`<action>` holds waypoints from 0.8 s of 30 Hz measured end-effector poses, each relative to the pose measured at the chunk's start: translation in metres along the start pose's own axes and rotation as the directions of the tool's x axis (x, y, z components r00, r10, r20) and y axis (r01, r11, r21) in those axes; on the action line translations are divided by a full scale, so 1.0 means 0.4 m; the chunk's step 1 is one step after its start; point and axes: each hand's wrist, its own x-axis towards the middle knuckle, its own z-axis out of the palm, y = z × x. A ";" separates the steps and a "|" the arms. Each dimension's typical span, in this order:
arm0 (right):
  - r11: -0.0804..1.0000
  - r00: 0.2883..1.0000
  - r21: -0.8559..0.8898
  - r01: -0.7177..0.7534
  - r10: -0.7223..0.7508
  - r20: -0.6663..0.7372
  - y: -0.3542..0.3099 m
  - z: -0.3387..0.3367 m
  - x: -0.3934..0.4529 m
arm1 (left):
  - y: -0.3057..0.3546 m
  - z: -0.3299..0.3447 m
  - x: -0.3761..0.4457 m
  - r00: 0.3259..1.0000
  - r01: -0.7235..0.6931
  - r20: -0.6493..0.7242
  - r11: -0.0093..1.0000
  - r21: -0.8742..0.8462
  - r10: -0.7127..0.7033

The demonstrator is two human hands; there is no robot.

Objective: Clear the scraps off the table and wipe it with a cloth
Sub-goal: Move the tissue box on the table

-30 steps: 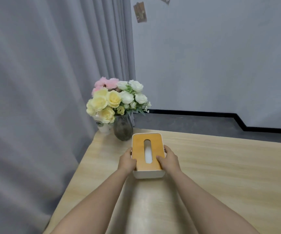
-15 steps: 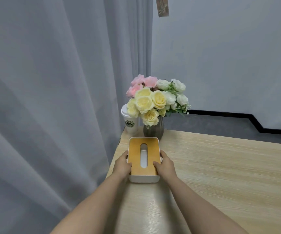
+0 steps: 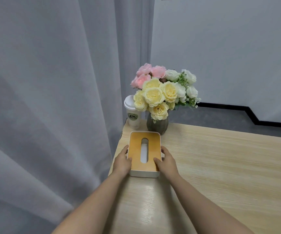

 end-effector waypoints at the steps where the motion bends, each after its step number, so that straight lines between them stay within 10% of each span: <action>1: 1.000 1.000 -0.025 0.011 -0.011 0.014 0.004 -0.006 0.006 | -0.001 0.001 -0.005 1.000 -0.011 -0.009 1.000 0.008 0.011; 7: 0.868 0.956 -0.404 0.289 -0.282 0.078 -0.023 -0.039 0.091 | 0.017 0.040 -0.077 0.951 -0.217 -0.079 0.824 0.523 0.301; 11: 0.615 0.887 -0.642 0.457 -0.364 0.283 -0.068 -0.022 0.166 | 0.033 0.114 -0.113 0.983 -0.135 -0.007 0.745 0.654 0.184; 24: 0.566 0.960 -0.776 0.278 -0.199 0.198 -0.020 -0.034 0.157 | 0.006 0.032 -0.049 0.947 -0.320 0.272 0.550 0.772 0.170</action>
